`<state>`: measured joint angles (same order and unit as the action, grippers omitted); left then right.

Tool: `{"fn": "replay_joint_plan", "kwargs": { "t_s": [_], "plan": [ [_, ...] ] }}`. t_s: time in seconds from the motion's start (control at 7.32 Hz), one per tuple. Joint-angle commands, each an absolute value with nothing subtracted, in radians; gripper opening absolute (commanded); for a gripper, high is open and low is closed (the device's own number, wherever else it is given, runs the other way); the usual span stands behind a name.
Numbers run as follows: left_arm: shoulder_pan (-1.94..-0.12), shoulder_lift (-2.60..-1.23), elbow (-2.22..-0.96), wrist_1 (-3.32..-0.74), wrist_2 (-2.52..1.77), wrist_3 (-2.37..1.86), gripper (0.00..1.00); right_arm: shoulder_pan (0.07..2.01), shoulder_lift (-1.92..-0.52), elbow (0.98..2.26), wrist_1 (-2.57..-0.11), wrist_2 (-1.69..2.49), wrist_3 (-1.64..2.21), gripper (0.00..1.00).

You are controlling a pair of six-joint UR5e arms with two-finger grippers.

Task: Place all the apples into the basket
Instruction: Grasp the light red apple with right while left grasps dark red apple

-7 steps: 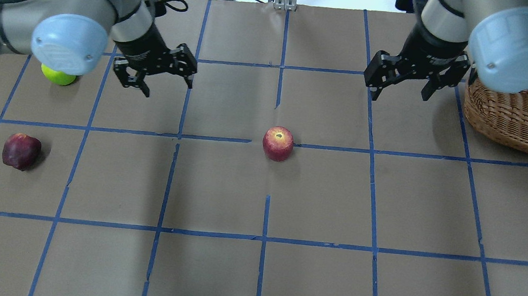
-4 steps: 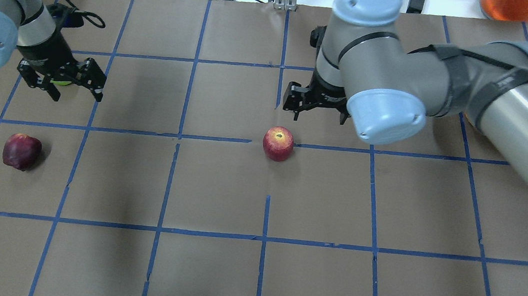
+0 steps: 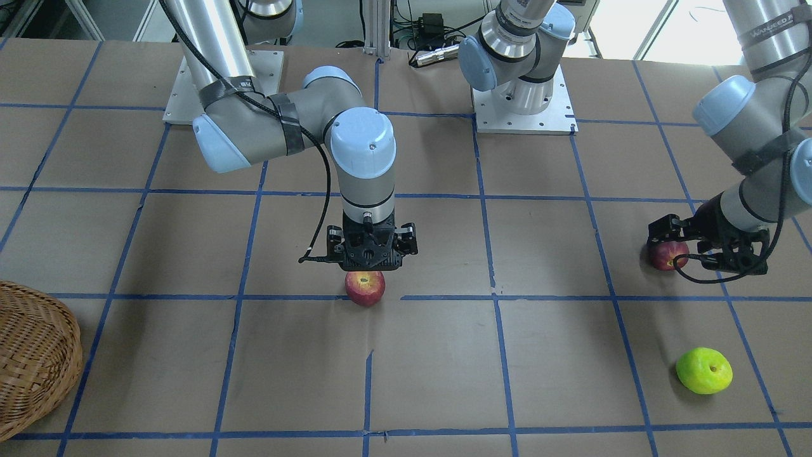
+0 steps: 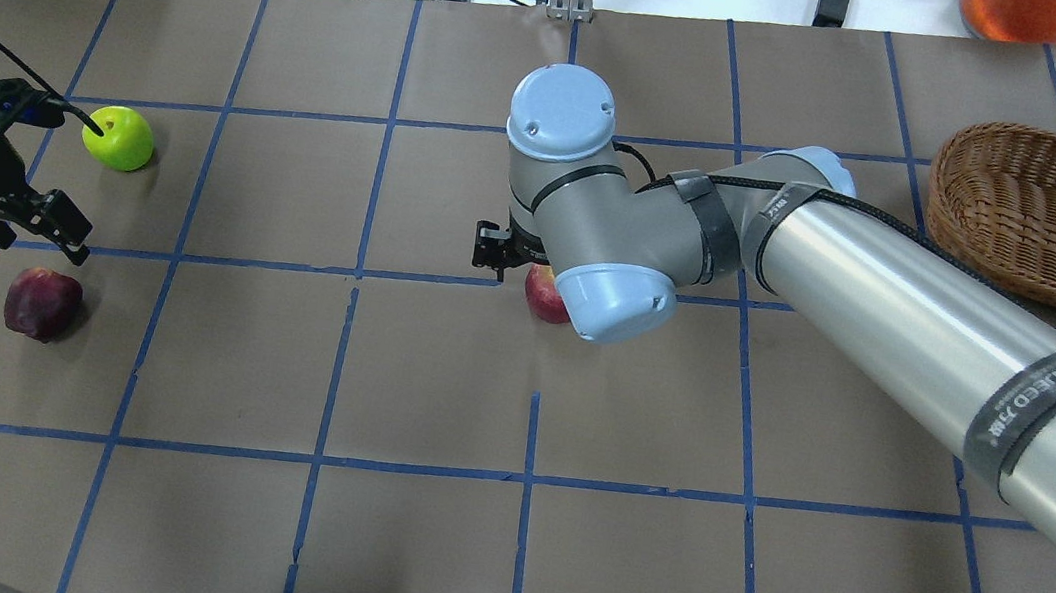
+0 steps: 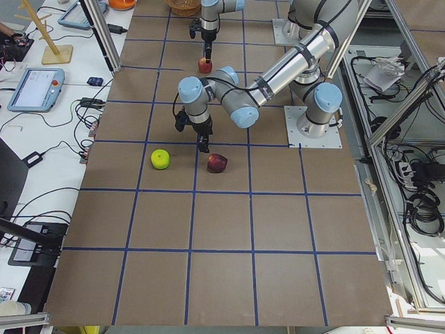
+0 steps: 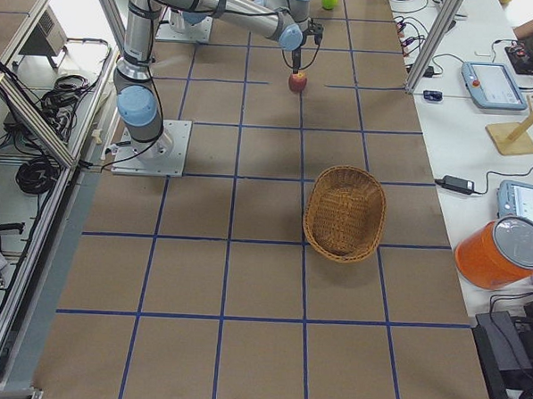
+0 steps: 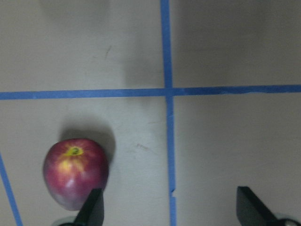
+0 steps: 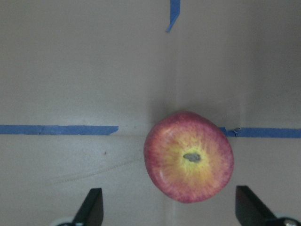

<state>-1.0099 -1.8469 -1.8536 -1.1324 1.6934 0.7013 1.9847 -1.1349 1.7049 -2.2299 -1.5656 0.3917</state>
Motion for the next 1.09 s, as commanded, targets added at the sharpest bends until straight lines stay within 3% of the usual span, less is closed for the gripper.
{"fn": "replay_joint_plan", "kwargs": {
  "t_s": [0.0,0.55,0.68,0.82,0.96],
  "plan": [
    [-0.992,-1.89,-1.936,-0.979,1.805,0.803,1.0,1.987,-1.106,1.71,-2.252,-1.6,0.358,1.0],
    [-0.992,-1.956,-1.951,-0.971,1.821,0.808,1.0,1.985,-1.049,1.726,-2.321,-1.655,0.305,1.0],
    [-0.992,-1.954,-1.944,-0.965,1.816,0.801,0.72,1.977,-1.042,1.727,-2.33,-1.619,0.299,1.0],
    [-0.999,-1.93,-1.937,-0.972,1.807,0.787,0.39,1.962,-1.042,1.729,-2.326,-1.615,0.299,0.62],
    [-1.018,-1.912,-1.915,-1.001,1.802,0.74,0.35,1.947,-1.051,1.736,-2.318,-1.52,0.302,0.01]
  ]
}}
